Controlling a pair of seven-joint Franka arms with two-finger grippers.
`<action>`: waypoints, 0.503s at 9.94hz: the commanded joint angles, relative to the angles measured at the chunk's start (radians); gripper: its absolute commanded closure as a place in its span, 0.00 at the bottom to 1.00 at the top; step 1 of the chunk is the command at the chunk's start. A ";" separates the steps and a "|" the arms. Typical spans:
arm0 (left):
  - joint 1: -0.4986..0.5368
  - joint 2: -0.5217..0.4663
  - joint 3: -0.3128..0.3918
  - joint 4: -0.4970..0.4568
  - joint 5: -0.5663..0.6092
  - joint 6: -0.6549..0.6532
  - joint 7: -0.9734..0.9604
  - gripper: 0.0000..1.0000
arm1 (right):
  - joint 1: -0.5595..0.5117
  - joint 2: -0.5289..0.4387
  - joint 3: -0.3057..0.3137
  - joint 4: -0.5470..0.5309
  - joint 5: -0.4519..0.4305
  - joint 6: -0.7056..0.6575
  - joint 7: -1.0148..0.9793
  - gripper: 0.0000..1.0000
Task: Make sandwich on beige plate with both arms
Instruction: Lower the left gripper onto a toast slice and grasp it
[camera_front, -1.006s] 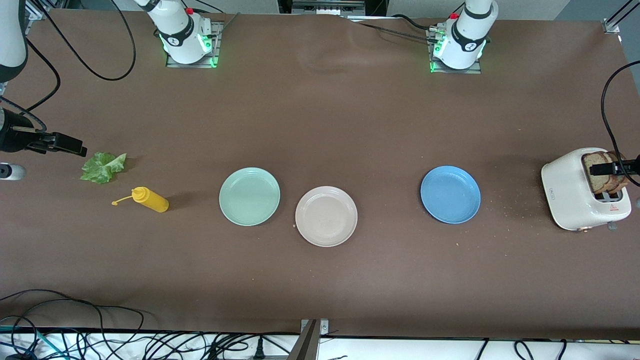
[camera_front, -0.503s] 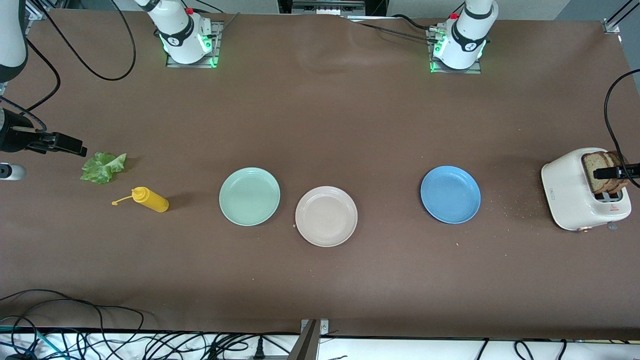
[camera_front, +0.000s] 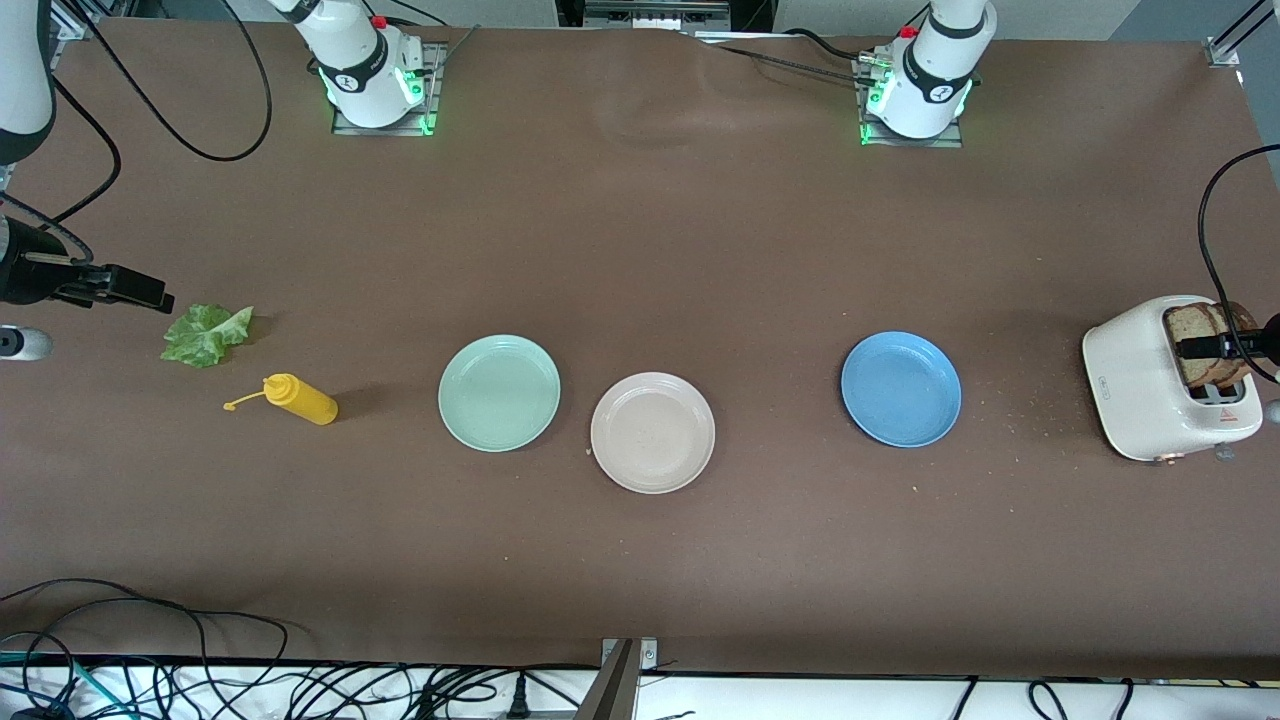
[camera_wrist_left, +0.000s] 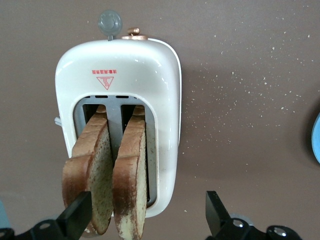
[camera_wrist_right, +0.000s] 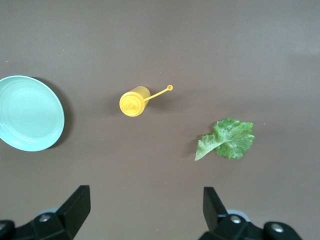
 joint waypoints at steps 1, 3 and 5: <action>0.022 -0.013 -0.010 -0.025 -0.008 0.024 0.015 0.05 | -0.008 -0.007 0.006 -0.006 0.005 -0.004 -0.006 0.00; 0.022 -0.013 -0.010 -0.031 -0.008 0.024 0.011 0.28 | -0.008 -0.007 0.006 -0.006 0.005 -0.004 -0.005 0.00; 0.033 -0.012 -0.010 -0.029 -0.026 0.025 0.008 0.59 | -0.008 -0.007 0.006 -0.006 0.005 -0.004 -0.005 0.00</action>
